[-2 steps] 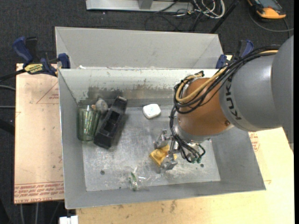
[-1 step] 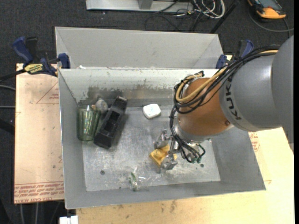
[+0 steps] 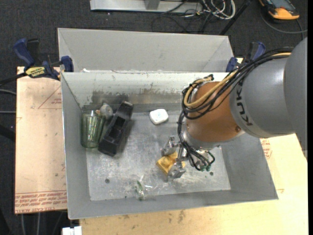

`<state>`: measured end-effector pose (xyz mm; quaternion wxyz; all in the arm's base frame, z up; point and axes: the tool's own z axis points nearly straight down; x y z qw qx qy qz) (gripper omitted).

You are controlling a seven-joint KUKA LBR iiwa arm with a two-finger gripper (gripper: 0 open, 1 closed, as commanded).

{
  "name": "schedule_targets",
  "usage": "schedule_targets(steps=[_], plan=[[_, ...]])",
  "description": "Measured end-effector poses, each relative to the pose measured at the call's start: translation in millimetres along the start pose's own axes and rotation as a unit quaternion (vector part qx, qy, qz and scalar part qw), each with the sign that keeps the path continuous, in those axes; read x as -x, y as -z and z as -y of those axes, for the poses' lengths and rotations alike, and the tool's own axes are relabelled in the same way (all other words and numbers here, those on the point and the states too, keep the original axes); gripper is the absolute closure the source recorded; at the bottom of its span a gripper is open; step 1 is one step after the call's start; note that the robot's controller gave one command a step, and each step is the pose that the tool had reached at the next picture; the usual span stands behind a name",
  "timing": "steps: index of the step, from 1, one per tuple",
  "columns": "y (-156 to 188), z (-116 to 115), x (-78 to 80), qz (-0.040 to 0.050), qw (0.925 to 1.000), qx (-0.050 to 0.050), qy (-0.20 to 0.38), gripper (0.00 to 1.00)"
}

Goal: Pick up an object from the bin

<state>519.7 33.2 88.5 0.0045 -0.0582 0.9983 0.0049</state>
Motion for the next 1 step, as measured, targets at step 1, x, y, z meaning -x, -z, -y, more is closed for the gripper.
schedule_targets(steps=[1], plan=[[0.0, 0.0, 0.0, 0.0, 1.0, 0.0, 0.0, 1.0]])
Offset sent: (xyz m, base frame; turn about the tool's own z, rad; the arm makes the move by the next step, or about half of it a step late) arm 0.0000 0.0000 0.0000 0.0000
